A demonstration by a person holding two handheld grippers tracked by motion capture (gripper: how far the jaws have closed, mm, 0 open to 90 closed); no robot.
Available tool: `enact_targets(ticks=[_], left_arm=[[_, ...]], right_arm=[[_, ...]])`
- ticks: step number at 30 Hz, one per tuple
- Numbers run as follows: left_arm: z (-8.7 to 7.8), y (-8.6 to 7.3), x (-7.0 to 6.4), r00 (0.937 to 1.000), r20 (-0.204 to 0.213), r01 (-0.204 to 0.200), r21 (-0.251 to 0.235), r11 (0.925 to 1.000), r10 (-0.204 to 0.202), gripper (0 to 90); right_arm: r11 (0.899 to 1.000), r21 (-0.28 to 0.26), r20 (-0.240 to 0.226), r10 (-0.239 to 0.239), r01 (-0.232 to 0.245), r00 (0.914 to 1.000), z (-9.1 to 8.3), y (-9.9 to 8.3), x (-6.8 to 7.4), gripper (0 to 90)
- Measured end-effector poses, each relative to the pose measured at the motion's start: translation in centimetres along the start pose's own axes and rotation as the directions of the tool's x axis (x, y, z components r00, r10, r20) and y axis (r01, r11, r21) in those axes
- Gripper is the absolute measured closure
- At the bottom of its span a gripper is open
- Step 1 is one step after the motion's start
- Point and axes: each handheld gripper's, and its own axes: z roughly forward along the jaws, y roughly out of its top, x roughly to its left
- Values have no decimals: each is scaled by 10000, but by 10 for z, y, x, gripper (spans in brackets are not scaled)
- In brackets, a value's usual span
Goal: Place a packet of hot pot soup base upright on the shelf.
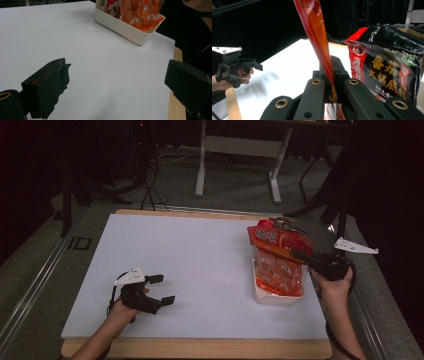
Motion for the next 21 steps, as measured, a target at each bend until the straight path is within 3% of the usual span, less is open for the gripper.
enact_targets(ticks=[6,10,16,21], left_arm=[[1,0,-1,10000,19,-24,24,10000,24,46],[1,-1,0,10000,12,19,21,10000,-19,46],[1,-1,0,10000,28,51,8,10000,-52,46],[1,-2,0,10000,41,24,41,10000,-24,46]], right_arm=[[9999,-76,211,123,-122,9997,-8,-10,-5,900],[9998,212,488,-67,56,9988,-7,-18,-7,900],[9998,169,271,66,-71,9996,-9,-27,-11,898],[9999,153,468,64,-71,9989,-10,-26,-11,897]])
